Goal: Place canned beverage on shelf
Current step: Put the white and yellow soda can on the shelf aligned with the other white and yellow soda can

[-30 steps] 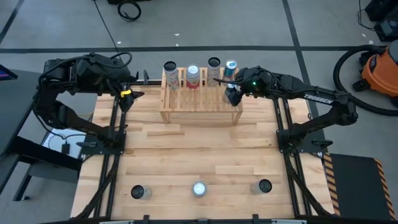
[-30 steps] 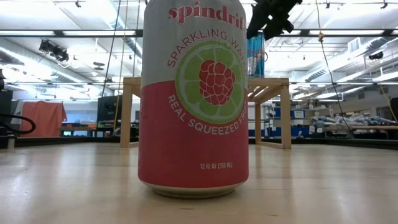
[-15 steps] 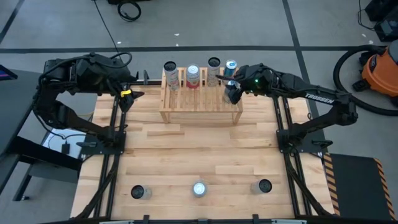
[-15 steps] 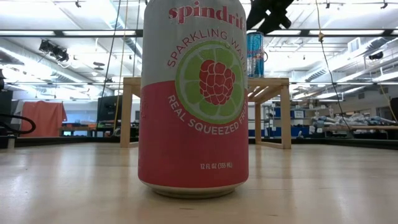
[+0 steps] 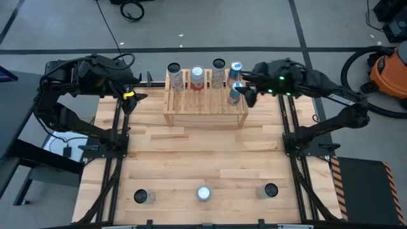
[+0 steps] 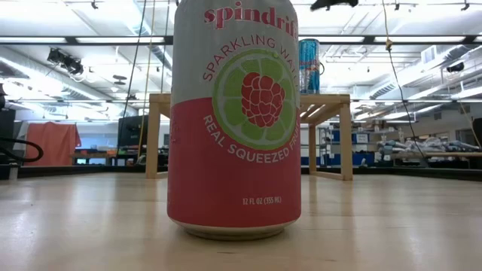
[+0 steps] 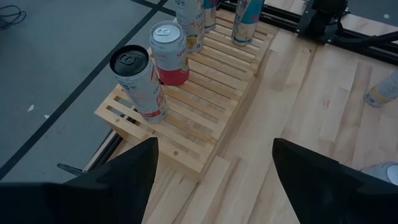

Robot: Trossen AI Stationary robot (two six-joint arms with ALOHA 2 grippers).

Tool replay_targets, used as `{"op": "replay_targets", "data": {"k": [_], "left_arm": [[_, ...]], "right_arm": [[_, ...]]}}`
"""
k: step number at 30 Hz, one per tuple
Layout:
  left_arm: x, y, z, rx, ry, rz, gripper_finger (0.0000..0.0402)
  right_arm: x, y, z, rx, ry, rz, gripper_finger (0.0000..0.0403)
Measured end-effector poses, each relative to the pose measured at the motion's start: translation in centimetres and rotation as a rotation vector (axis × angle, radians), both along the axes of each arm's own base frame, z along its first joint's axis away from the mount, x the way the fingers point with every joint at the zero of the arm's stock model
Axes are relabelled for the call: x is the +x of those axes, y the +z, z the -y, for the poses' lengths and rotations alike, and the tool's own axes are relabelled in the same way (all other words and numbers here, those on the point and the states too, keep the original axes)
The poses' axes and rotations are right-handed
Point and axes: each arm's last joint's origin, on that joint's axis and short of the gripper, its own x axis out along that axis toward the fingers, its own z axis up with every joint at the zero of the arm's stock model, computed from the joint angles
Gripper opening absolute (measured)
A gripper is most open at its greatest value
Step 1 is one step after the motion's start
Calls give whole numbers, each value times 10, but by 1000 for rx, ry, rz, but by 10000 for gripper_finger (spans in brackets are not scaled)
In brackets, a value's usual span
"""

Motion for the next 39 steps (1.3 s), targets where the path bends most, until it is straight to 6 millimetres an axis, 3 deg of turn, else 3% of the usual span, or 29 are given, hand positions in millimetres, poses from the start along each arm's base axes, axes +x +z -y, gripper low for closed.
{"op": "replay_targets", "data": {"k": [7,11,26,34,39], "left_arm": [[0,0,0,-1,0,1,318],[0,0,0,-7,6,4,318],[0,0,0,-34,33,20,318],[0,0,0,-38,37,23,318],[0,0,0,-43,42,26,318]], "right_arm": [[-33,18,-25,28,84,96,278],[-38,23,-35,12,191,123,284],[-10,19,-63,6,484,133,305],[13,26,-68,14,567,263,303],[20,21,-69,-79,638,216,306]]}}
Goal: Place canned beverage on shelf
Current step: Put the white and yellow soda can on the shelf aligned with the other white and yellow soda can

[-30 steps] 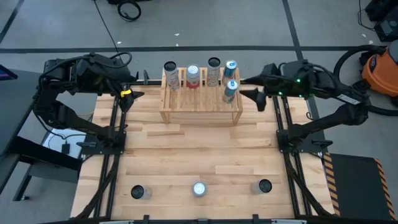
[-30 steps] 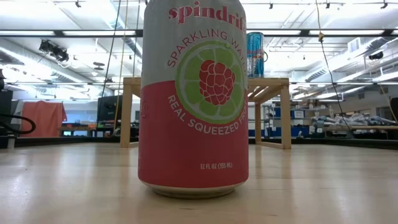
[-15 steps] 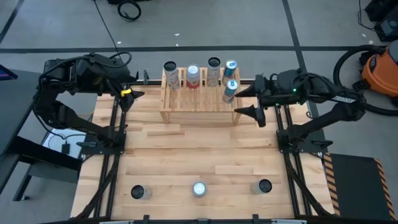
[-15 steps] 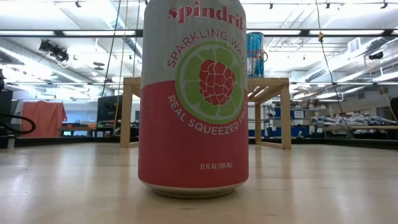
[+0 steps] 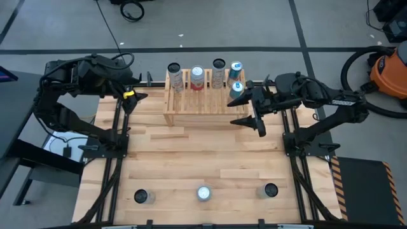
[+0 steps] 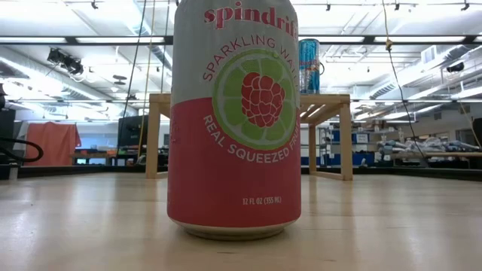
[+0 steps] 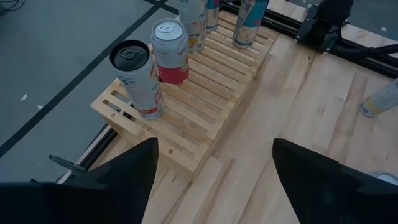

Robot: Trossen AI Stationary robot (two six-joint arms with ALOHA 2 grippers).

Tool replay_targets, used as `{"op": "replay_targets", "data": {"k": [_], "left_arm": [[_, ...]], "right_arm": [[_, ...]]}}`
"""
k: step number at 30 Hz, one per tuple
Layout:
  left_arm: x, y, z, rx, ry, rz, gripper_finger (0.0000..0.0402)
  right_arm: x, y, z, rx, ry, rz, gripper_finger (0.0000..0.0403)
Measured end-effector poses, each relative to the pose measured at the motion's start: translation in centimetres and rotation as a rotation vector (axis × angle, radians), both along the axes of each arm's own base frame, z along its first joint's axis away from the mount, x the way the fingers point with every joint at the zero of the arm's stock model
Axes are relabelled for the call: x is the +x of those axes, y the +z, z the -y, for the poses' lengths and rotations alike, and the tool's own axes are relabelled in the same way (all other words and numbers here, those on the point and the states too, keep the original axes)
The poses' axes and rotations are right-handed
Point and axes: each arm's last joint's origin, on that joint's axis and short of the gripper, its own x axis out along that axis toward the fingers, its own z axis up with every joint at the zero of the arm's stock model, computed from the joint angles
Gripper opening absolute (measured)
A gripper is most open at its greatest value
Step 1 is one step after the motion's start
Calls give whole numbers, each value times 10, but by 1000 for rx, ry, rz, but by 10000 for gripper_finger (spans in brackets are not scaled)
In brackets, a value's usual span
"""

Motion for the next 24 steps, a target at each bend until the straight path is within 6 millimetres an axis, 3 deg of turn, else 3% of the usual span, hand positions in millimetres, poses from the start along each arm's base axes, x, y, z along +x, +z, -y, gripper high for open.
{"op": "replay_targets", "data": {"k": [11,18,24], "left_arm": [[0,0,0,-84,83,50,318],[0,0,0,-81,81,48,318],[0,0,0,-76,76,45,318]], "right_arm": [[7,-1,-9,-137,338,72,334],[7,-1,-9,-49,325,44,338],[18,-8,-10,89,283,-18,337]]}}
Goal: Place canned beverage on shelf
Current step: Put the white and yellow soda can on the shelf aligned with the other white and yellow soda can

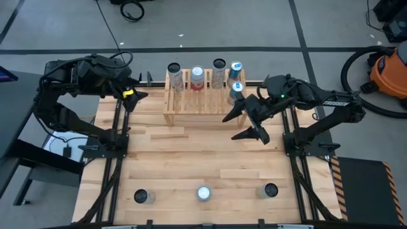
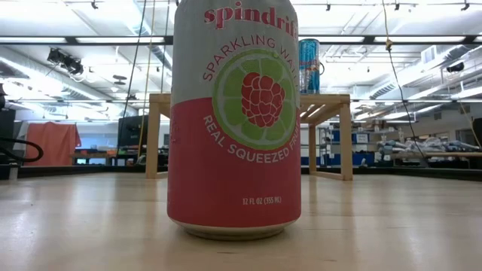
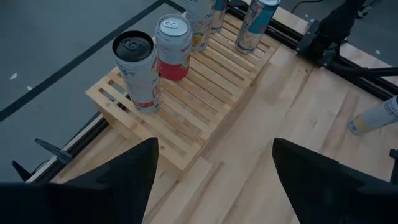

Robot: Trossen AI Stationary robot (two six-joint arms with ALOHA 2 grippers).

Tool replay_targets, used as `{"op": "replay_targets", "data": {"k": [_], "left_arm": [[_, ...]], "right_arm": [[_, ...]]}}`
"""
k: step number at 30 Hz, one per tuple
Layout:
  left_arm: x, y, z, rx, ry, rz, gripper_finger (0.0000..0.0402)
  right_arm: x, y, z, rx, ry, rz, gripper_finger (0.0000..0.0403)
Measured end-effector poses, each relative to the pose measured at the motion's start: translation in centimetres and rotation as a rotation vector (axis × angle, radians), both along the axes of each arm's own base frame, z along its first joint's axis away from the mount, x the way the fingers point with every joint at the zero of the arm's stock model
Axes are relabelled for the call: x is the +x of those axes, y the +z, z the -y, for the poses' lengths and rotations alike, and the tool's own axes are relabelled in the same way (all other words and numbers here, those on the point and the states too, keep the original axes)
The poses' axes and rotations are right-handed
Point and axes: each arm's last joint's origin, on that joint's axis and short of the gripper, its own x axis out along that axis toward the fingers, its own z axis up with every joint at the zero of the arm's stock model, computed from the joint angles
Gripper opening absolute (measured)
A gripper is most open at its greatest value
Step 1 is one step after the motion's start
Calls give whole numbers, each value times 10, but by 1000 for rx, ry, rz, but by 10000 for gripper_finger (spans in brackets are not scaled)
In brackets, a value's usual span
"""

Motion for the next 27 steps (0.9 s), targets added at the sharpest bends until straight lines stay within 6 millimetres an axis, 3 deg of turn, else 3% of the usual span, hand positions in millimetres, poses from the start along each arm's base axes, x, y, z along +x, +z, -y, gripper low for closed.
{"op": "replay_targets", "data": {"k": [5,12,27], "left_arm": [[0,0,0,23,-22,-14,318],[0,0,0,28,-27,-16,318],[0,0,0,27,-28,-16,318]], "right_arm": [[-1,-15,1,90,-71,-208,337],[-31,-32,-6,94,-225,-506,337],[-74,-66,-58,125,-510,-939,336]]}}
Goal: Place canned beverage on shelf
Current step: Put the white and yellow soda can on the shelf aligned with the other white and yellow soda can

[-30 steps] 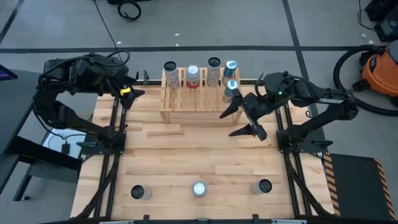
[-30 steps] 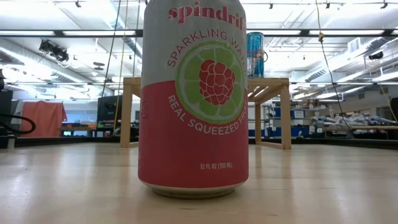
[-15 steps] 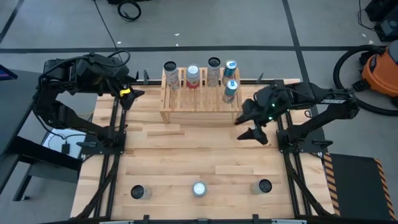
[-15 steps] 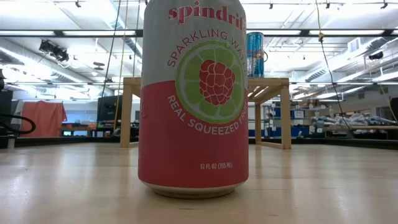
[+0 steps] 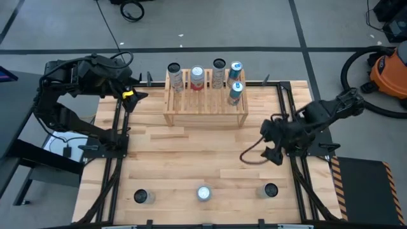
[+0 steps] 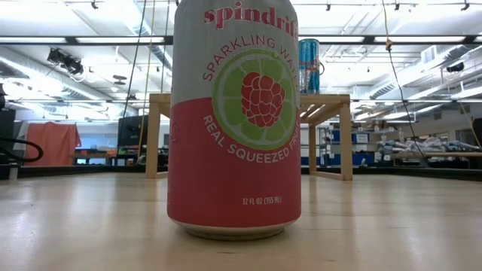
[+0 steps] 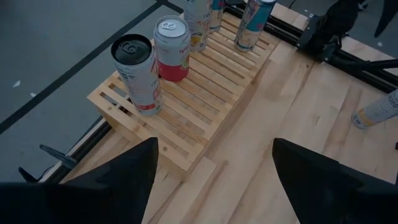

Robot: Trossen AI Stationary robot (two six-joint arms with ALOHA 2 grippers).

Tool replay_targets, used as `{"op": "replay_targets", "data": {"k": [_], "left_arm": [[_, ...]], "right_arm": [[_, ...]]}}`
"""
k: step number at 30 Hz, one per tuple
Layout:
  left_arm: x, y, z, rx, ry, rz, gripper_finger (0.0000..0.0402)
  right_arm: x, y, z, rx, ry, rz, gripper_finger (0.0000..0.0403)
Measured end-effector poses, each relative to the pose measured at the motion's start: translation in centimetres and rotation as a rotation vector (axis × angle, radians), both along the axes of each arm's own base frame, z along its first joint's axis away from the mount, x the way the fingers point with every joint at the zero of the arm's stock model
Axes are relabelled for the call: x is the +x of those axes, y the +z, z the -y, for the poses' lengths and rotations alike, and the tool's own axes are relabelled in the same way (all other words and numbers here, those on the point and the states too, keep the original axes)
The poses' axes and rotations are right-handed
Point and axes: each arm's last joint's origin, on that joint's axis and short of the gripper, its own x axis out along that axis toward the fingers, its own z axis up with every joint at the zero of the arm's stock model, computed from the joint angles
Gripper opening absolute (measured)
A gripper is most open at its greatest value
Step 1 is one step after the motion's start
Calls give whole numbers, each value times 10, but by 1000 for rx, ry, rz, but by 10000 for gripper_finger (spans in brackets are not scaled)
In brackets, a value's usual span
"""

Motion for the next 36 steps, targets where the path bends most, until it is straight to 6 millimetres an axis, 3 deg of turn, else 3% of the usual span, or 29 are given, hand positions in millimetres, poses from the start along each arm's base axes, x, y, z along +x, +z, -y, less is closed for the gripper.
{"op": "replay_targets", "data": {"k": [7,23,30,36], "left_arm": [[0,0,0,0,0,0,318],[0,0,0,-17,16,10,318],[0,0,0,-17,17,10,318],[1,0,0,-34,34,21,318]], "right_arm": [[-4,-25,-33,24,-70,-109,336],[-9,-65,-109,-68,7,-223,336],[-15,-73,-134,-30,55,-199,336],[-19,-77,-142,-48,64,-189,336]]}}
